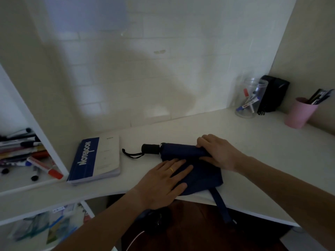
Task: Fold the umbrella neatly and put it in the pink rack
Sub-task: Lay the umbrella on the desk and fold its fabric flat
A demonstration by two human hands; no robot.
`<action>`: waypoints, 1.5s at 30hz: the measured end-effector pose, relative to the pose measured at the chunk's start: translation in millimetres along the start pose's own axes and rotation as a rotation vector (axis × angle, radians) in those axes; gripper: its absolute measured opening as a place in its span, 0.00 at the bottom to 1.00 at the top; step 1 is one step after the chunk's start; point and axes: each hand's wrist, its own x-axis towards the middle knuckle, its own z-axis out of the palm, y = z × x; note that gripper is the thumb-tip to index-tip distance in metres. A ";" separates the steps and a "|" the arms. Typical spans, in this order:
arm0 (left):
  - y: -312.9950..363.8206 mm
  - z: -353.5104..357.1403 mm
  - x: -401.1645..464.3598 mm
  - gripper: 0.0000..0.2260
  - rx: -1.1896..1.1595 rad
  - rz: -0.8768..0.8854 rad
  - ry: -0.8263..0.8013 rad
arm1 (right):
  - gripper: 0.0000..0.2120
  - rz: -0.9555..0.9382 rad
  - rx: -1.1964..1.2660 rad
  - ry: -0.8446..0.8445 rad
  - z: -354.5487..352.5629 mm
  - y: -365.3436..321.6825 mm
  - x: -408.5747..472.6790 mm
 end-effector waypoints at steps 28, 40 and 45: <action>-23.5 -24.5 48.3 0.18 0.063 -0.078 0.307 | 0.18 0.263 0.369 -0.201 -22.7 8.3 -15.0; -7.8 -39.9 52.4 0.21 -0.233 -0.180 0.175 | 0.14 0.052 0.140 0.022 -16.2 -0.8 -32.4; 4.0 -26.9 50.4 0.17 0.030 -0.083 0.353 | 0.09 0.217 0.443 -0.159 -33.8 6.8 -28.1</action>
